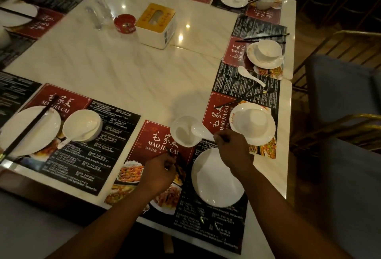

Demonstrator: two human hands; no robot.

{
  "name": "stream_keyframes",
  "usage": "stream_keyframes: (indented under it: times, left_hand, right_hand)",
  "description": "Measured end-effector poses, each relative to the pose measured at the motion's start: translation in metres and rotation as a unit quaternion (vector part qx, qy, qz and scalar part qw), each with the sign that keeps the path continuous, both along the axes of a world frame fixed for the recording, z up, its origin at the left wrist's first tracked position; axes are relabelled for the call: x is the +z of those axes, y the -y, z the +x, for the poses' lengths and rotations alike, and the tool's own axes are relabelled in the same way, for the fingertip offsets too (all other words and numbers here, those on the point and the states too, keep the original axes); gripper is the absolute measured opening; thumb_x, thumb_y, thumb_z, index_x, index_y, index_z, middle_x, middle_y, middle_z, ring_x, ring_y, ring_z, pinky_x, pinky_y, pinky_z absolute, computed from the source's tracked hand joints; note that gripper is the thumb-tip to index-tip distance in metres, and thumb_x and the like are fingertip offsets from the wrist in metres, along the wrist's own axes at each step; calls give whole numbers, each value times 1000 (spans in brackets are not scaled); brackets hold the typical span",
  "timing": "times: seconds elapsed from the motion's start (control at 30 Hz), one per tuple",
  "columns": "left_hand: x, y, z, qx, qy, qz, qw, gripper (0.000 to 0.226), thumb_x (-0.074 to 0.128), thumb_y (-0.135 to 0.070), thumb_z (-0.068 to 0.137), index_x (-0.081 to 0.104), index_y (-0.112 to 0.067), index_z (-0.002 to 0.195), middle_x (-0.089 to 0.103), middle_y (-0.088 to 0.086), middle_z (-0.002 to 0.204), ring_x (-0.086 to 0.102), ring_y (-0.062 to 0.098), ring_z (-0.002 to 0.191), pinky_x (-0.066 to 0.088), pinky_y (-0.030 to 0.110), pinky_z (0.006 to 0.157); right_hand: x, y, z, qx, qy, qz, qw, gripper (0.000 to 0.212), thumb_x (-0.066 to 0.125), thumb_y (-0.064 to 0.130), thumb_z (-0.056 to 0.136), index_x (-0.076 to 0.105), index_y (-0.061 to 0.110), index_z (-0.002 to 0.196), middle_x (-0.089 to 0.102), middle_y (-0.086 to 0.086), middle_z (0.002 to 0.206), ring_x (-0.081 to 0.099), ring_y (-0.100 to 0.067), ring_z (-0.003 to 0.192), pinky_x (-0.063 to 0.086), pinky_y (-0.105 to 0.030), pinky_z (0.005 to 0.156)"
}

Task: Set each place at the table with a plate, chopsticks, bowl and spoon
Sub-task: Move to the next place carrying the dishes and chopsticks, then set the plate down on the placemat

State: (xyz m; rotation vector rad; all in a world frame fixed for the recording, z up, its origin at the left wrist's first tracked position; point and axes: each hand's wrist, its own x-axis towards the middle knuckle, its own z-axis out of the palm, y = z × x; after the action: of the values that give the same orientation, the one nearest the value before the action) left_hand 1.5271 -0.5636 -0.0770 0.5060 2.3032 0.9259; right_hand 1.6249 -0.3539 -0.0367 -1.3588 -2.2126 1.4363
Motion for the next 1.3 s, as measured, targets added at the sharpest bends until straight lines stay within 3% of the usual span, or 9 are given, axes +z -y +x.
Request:
stream_keyframes:
  times: [0.1,0.2,0.43,0.6,0.77,0.9,0.97,1.1,1.3]
  left_hand:
    - [0,0,1,3,8,-3,1000,18,67,-9,88,70,-24,97,65,-19,87,61,-4,82,43,8,67]
    - [-1,-2,0,7,13,-8,1000,18,67,-10,88,70,-25,99,67,-16,90,62,-3,84,49,14,74]
    - [-4,-14,-1,9,3,-13,1000,21,66,-11,88,71,-18,107,71,-8,97,63,2,84,42,7,68]
    - [-4,-21,2,-3,12,-22,1000,22,65,-11,89,72,-18,109,73,-6,103,65,6,90,48,18,79]
    - [-10,-28,5,-30,13,-40,999,24,66,-15,89,71,-18,112,72,-5,105,63,4,85,43,8,67]
    - [-11,-35,10,-65,3,-56,996,24,68,-18,88,70,-17,111,74,-1,101,68,12,87,58,31,83]
    - [-11,-38,14,-95,-16,-65,993,23,68,-22,88,71,-17,110,74,0,99,69,13,87,57,34,84]
    - [-10,-43,22,-138,-48,-84,986,20,66,-30,89,72,-18,104,74,-1,97,69,13,86,58,34,82]
    - [-10,-52,24,-158,-68,-100,980,16,66,-32,92,72,-18,96,73,-2,91,65,9,77,52,25,74]
  right_hand:
    - [-7,0,-19,44,34,7,998,9,65,21,95,70,21,102,65,10,98,56,-6,92,42,-24,83]
    - [-14,1,-30,80,60,27,995,13,63,19,96,69,17,107,67,4,101,57,-4,85,40,-16,69]
    - [-24,-1,-49,120,84,86,985,12,67,20,92,72,12,101,71,-2,96,64,-14,86,47,-23,72]
    - [-28,-4,-54,123,76,85,986,18,70,26,91,69,12,102,69,0,96,63,-11,85,49,-24,72]
    - [-21,-14,-38,92,58,48,993,11,61,32,97,62,22,99,64,8,91,60,-7,84,44,-22,72]
    - [-23,-27,14,29,85,104,990,6,58,20,97,62,19,93,64,6,89,62,-12,85,47,-27,77]
    - [-35,-30,45,34,133,123,983,3,61,16,93,63,18,92,67,1,87,65,-18,84,47,-26,70]
    - [-47,-20,86,34,241,102,965,21,65,28,89,63,21,110,67,-2,104,65,-21,94,47,-27,72]
    - [-49,-1,104,-7,244,5,970,37,66,25,91,56,18,126,67,-5,117,64,-26,106,54,-32,76]
